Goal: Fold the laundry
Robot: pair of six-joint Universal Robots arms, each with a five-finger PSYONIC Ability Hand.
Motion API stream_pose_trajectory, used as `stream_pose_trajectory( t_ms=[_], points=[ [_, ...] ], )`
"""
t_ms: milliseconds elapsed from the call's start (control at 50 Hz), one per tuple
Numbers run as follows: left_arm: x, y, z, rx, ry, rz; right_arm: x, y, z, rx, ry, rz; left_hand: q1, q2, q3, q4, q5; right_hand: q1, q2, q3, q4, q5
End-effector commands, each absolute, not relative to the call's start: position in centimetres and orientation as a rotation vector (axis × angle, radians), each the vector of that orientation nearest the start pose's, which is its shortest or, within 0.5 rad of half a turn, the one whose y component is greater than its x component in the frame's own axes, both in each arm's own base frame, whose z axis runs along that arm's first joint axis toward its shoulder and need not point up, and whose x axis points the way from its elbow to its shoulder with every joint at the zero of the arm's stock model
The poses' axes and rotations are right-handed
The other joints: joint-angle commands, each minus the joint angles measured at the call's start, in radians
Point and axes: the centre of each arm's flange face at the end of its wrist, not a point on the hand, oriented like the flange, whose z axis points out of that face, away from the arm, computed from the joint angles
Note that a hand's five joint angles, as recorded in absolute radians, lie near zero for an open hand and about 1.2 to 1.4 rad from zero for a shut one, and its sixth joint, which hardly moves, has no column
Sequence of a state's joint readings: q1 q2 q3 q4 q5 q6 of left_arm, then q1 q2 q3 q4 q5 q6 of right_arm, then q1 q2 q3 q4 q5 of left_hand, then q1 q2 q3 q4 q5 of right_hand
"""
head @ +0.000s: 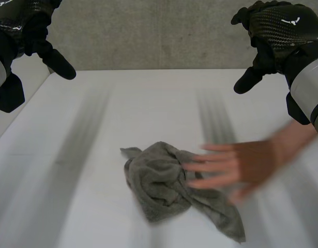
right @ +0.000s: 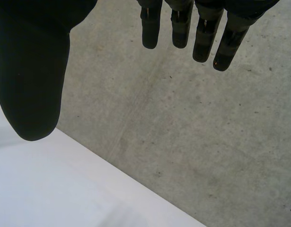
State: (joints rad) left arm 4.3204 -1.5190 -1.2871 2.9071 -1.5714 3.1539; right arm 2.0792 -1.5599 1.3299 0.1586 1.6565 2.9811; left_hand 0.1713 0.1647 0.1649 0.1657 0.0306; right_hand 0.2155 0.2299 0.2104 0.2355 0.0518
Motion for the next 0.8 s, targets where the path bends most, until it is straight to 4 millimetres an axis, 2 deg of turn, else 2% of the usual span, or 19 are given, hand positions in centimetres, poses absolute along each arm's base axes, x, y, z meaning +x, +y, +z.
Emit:
stream_pose_trajectory(
  t_ms=[20,120,220,280,320,400,440,460,480,500,540,560,580,620,660,700,740,780,800],
  points=[
    [-23.2,-21.8,38.9,0.463,2.275,-2.515,25.8,-20.9,36.4,-0.581,1.933,-2.146,0.003,0.010,0.010,0.009,-0.031,-0.041,-0.055,-0.036,-0.061,-0.052],
    [-23.2,-22.0,38.6,0.465,2.283,-2.502,26.6,-21.3,35.5,-0.643,1.943,-2.104,0.003,0.010,0.010,0.009,-0.031,-0.041,-0.055,-0.036,-0.061,-0.052],
    [-23.3,-22.3,38.2,0.472,2.296,-2.483,28.7,-21.2,31.7,-0.939,1.986,-1.930,0.007,0.014,0.013,0.013,-0.027,-0.041,-0.055,-0.036,-0.061,-0.052],
    [-23.5,-23.1,36.9,0.476,2.346,-2.423,29.3,-21.0,30.4,-1.008,2.010,-1.859,0.013,0.019,0.019,0.018,-0.021,-0.041,-0.055,-0.036,-0.061,-0.052],
    [-23.5,-23.7,35.2,0.480,2.403,-2.346,30.3,-20.6,27.9,-1.099,2.077,-1.700,0.027,0.034,0.034,0.033,-0.006,-0.041,-0.055,-0.036,-0.061,-0.052],
    [-23.1,-24.3,33.1,0.467,2.466,-2.252,31.6,-19.5,25.5,-1.178,2.105,-1.546,0.028,0.034,0.034,0.033,-0.006,-0.041,-0.055,-0.036,-0.061,-0.052],
    [-22.4,-24.6,30.3,0.452,2.547,-2.123,32.7,-18.6,23.1,-1.230,2.113,-1.417,0.025,0.031,0.031,0.030,-0.009,-0.041,-0.055,-0.036,-0.061,-0.052],
    [-22.4,-24.6,30.3,0.452,2.547,-2.122,32.7,-18.6,23.1,-1.230,2.113,-1.417,0.025,0.031,0.031,0.030,-0.009,-0.041,-0.055,-0.036,-0.061,-0.052],
    [-22.2,-24.5,28.9,0.451,2.586,-2.063,33.2,-18.2,21.8,-1.241,2.116,-1.355,0.022,0.028,0.028,0.027,-0.012,-0.041,-0.055,-0.036,-0.061,-0.052],
    [-22.2,-24.5,28.9,0.451,2.587,-2.062,33.5,-18.2,20.7,-1.238,2.125,-1.306,0.022,0.028,0.028,0.027,-0.012,-0.041,-0.055,-0.036,-0.061,-0.052],
    [-21.9,-24.1,26.1,0.474,2.657,-1.977,33.9,-18.1,19.6,-1.229,2.131,-1.267,0.022,0.028,0.028,0.027,-0.012,-0.041,-0.055,-0.036,-0.061,-0.052],
    [-21.9,-24.1,26.1,0.474,2.658,-1.976,33.9,-18.1,19.6,-1.229,2.131,-1.267,0.022,0.028,0.028,0.027,-0.012,-0.041,-0.055,-0.036,-0.061,-0.052],
    [-21.8,-23.9,25.0,0.491,2.681,-1.957,34.3,-18.1,18.5,-1.215,2.136,-1.244,0.025,0.031,0.031,0.030,-0.009,-0.005,-0.019,0.000,-0.025,-0.016],
    [-21.7,-23.6,24.0,0.506,2.701,-1.945,35.3,-18.4,17.0,-1.185,2.110,-1.270,0.025,0.031,0.031,0.030,-0.009,0.372,0.358,0.377,0.352,0.361],
    [-21.8,-23.3,23.1,0.530,2.725,-1.937,35.3,-18.4,17.0,-1.185,2.110,-1.270,0.025,0.031,0.031,0.030,-0.009,0.374,0.360,0.380,0.354,0.364],
    [-21.9,-22.8,22.2,0.557,2.748,-1.929,36.0,-19.5,17.9,-1.148,2.027,-1.400,0.022,0.028,0.028,0.027,-0.012,1.178,1.163,1.183,1.157,1.167],
    [-22.2,-22.3,21.0,0.593,2.764,-1.945,36.0,-19.8,19.3,-1.111,1.989,-1.465,0.013,0.019,0.019,0.019,-0.021,1.181,1.166,1.186,1.161,1.170],
    [-22.3,-22.2,20.8,0.600,2.758,-1.963,35.4,-19.6,23.8,-1.045,1.880,-1.604,0.010,0.016,0.016,0.016,-0.024,1.181,1.166,1.186,1.161,1.170],
    [-22.4,-22.2,20.6,0.608,2.749,-1.987,35.4,-19.6,23.8,-1.044,1.880,-1.605,0.007,0.014,0.013,0.013,-0.027,1.181,1.166,1.186,1.161,1.170]
  ],
)
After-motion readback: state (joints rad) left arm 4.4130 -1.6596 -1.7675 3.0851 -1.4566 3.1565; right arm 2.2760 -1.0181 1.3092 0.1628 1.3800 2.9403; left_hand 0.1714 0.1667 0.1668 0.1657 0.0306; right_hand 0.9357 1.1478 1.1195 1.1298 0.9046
